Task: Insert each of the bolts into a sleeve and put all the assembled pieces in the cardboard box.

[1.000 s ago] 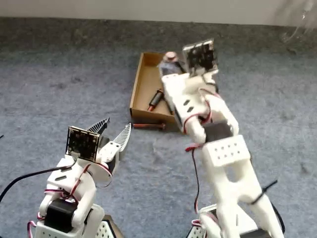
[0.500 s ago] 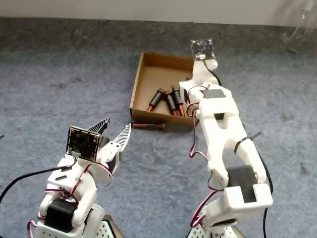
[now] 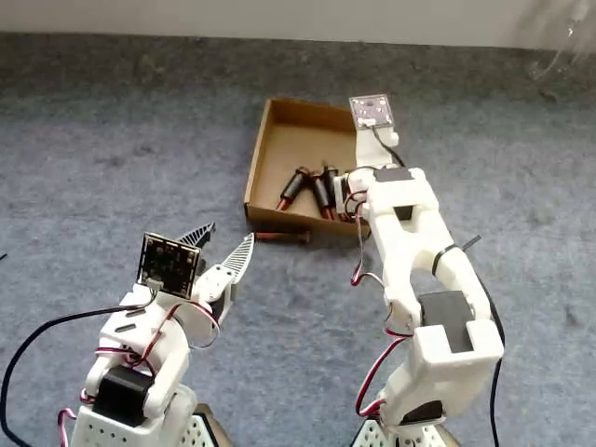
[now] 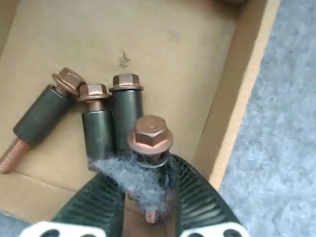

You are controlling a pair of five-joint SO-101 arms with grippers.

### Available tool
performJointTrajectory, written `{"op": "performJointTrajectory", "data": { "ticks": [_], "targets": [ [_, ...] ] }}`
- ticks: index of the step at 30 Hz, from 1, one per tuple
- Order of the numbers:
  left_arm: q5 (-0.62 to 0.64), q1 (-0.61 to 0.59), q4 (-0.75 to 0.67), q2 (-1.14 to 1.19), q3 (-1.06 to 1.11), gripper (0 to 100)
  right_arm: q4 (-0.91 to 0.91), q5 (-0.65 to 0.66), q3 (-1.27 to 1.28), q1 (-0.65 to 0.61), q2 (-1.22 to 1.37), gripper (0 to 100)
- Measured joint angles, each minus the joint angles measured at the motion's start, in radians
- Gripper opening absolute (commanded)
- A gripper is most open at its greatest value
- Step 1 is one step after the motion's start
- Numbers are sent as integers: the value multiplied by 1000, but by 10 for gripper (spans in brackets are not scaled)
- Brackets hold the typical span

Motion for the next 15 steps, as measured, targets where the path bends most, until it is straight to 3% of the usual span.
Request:
{"op": "performJointTrajectory", "data": {
  "ticks": [15],
  "targets": [
    [0,0,0,0,6,178,-8,0,-32,-2,51,6]
  ]
}}
